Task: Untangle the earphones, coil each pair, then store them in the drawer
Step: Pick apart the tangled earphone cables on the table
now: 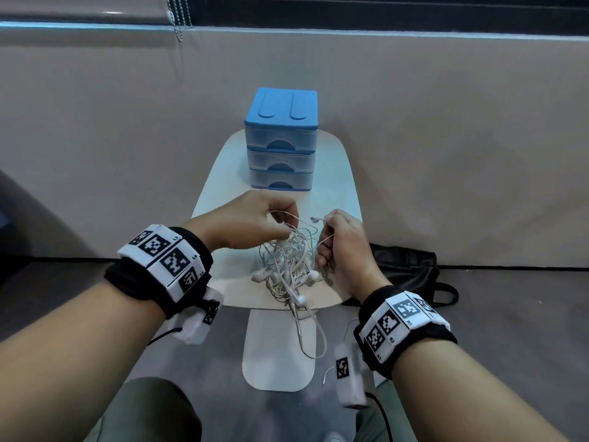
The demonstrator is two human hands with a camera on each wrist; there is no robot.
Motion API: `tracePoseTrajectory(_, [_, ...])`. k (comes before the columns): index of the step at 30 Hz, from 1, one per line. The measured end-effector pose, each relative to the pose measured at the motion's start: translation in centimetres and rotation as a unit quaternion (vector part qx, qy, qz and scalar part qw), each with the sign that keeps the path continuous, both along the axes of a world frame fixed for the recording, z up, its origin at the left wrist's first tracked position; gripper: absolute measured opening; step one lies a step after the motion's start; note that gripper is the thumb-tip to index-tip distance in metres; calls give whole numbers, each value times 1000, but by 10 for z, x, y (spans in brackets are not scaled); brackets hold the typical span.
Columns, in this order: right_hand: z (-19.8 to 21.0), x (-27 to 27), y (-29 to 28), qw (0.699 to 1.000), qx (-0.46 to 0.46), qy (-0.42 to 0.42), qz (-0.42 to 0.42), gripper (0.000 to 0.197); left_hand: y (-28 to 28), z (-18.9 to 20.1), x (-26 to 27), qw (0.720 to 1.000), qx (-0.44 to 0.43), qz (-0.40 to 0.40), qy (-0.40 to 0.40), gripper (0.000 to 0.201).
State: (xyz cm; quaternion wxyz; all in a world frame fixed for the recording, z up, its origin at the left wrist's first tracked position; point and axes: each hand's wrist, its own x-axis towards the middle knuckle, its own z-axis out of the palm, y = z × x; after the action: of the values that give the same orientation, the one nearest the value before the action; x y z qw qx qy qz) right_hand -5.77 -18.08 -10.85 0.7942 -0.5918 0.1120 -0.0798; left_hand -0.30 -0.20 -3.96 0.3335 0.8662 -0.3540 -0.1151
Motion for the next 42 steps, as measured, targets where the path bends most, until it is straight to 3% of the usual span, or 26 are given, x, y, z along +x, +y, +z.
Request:
tracePoseTrajectory(2, [1, -1, 0, 1000, 18, 0, 5, 28, -1, -1, 0, 1000, 16, -11, -5, 25])
tracePoseTrajectory(5, [2, -2, 0, 1000, 9, -1, 17, 28, -2, -4, -2, 992, 91, -9, -82, 59])
tracePoseTrajectory(8, [2, -1, 0, 1000, -8, -10, 22, 26, 0, -6, -1, 982, 143, -21, -122, 52])
tracePoseTrajectory(14, [7, -4, -1, 998, -47, 5, 41, 13, 21, 5, 5, 958, 205, 76, -184, 36])
tracePoseTrajectory(17, [19, -8, -6, 995, -83, 14, 48, 17, 33, 10, 4, 954, 217, 96, -184, 24])
tracePoseTrajectory(22, [67, -7, -27, 987, -153, -51, -19, 20, 42, 10, 0, 966, 182, 100, -154, 18])
tracePoseTrajectory(26, [88, 2, -39, 955, -276, -73, -75, 9, 42, 8, -4, 979, 107, 108, -136, 18])
tracePoseTrajectory(31, [56, -3, -17, 954, -300, -28, 8, 54, 42, 5, -13, 980, 76, 111, -149, 19])
tracePoseTrajectory(34, [34, -8, 3, 948, -316, 1, 45, 35, 45, 0, -20, 977, 54, 118, -168, 21])
tracePoseTrajectory(39, [26, -13, 29, 929, -361, 12, 77, 23, 47, -8, -25, 975, 28, 115, -186, 19])
tracePoseTrajectory(42, [31, -11, 31, 893, -440, -16, 88, 14, 43, -7, -26, 975, 16, 107, -196, 20])
